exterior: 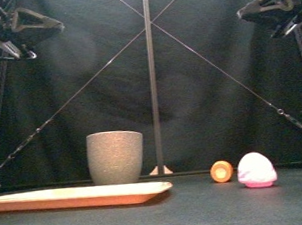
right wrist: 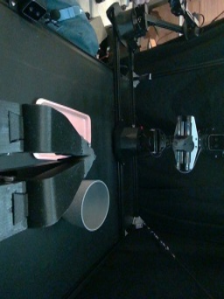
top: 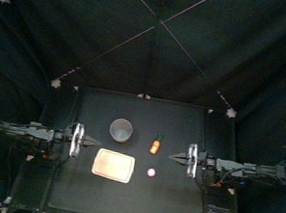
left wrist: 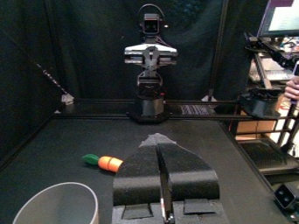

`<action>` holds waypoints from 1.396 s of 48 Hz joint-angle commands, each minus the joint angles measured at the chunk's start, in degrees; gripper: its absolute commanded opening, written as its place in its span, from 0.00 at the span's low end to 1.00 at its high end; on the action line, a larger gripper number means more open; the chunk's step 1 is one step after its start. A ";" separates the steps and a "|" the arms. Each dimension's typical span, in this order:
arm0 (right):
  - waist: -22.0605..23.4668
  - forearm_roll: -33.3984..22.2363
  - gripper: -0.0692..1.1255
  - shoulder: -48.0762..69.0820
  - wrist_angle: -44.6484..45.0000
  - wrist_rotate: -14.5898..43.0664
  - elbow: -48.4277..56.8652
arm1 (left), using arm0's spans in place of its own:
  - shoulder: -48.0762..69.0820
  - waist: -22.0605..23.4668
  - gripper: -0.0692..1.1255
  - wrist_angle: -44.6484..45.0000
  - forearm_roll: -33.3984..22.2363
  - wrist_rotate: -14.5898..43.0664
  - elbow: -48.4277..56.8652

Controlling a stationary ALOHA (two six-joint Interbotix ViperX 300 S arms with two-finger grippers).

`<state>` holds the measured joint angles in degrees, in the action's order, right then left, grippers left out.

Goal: Pick the carrot then place it in the grey bowl
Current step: Pick the carrot

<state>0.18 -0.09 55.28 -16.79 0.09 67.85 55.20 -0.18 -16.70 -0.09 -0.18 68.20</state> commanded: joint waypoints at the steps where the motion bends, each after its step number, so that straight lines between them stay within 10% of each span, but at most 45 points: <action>1: 1.23 1.05 0.05 -2.20 -0.35 0.70 -1.58 | 0.44 -0.79 0.00 -0.70 0.18 0.35 0.00; 28: 21.01 18.02 0.21 -24.43 16.17 12.92 -10.02 | 0.53 -0.70 0.03 -0.62 0.18 0.35 0.18; 50: 22.32 18.19 0.89 -36.12 23.73 18.28 -12.22 | 0.62 -0.70 0.03 -0.44 0.18 0.35 0.26; 67: 22.32 17.84 0.92 -47.55 26.02 19.07 -18.11 | 0.62 -0.70 0.03 -0.44 0.09 0.35 0.35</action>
<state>22.41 17.75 8.44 8.79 18.90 51.94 55.81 -0.88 -16.88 0.00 0.09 69.43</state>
